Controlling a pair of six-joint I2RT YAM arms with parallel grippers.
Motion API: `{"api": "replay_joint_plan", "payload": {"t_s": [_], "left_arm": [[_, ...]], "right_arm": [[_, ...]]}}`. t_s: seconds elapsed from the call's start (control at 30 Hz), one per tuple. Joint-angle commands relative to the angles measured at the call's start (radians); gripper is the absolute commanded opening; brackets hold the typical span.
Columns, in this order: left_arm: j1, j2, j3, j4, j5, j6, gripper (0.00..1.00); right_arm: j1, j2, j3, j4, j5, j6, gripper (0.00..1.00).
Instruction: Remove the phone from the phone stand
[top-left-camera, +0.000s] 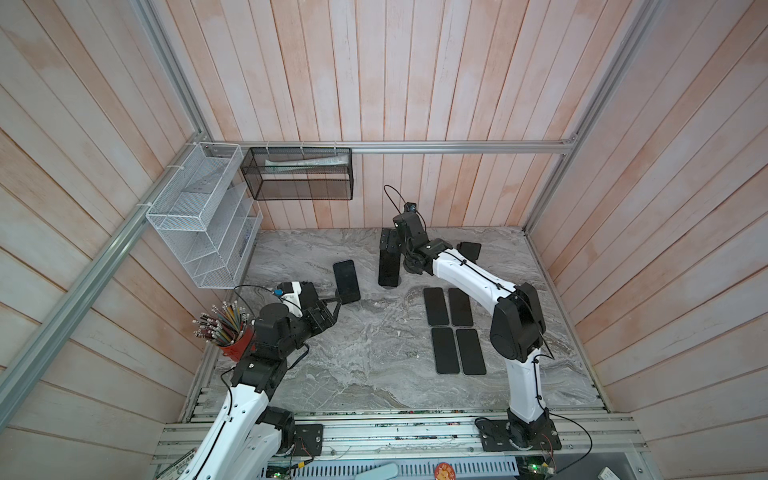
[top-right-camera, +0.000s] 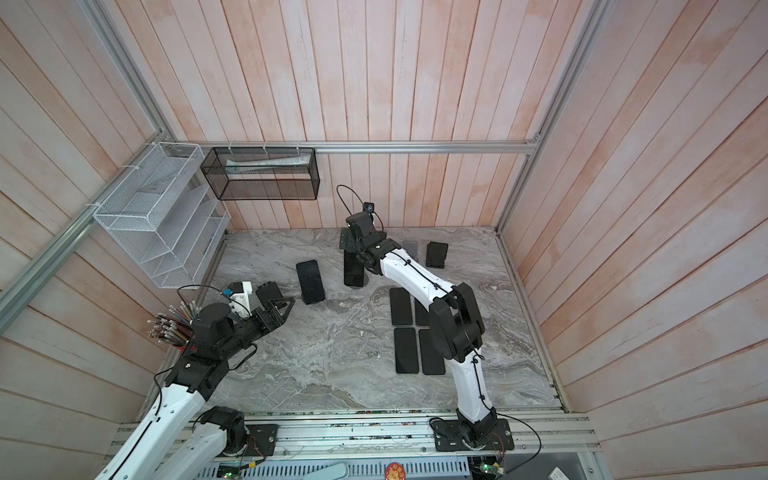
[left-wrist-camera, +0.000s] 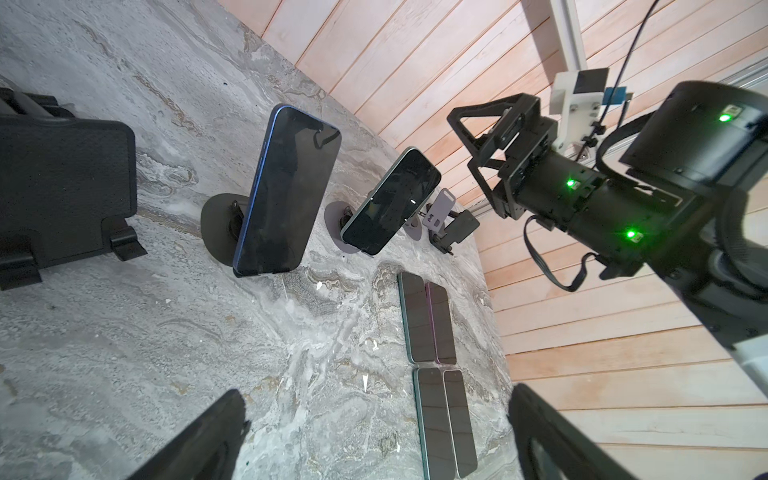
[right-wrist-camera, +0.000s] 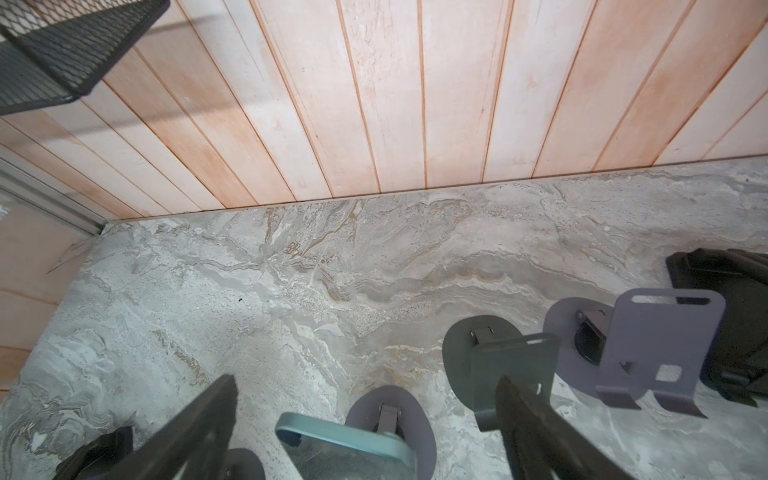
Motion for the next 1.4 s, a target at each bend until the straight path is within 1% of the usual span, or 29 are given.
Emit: {"api": "replay_joint_plan", "payload": {"t_s": [0.0, 0.17, 0.3, 0.43, 0.83, 1.17, 1.37], "left_arm": [[-0.006, -0.029, -0.002, -0.021, -0.005, -0.010, 1.00], [-0.005, -0.081, -0.009, -0.054, -0.005, -0.018, 1.00], [-0.006, -0.099, -0.016, -0.056, -0.008, -0.027, 1.00], [-0.005, -0.095, -0.018, -0.061, 0.000, -0.026, 1.00], [-0.005, -0.069, -0.044, -0.026, -0.011, -0.010, 1.00], [-0.005, -0.044, -0.044, -0.012, -0.016, 0.008, 1.00], [-0.005, -0.039, -0.048, -0.007, -0.018, 0.014, 1.00]], "right_arm": [[0.038, 0.038, 0.049, -0.038, 0.077, -0.041, 0.98], [0.054, 0.058, 0.067, -0.033, 0.124, 0.000, 0.98], [0.057, 0.080, 0.085, -0.045, 0.130, 0.028, 0.98], [0.065, 0.100, 0.096, -0.052, 0.173, 0.028, 0.98], [0.068, 0.149, 0.114, -0.062, 0.163, 0.038, 0.98], [0.069, 0.160, 0.104, -0.069, 0.189, 0.075, 0.92], [0.068, 0.169, 0.102, -0.079, 0.199, 0.078, 0.90]]}}
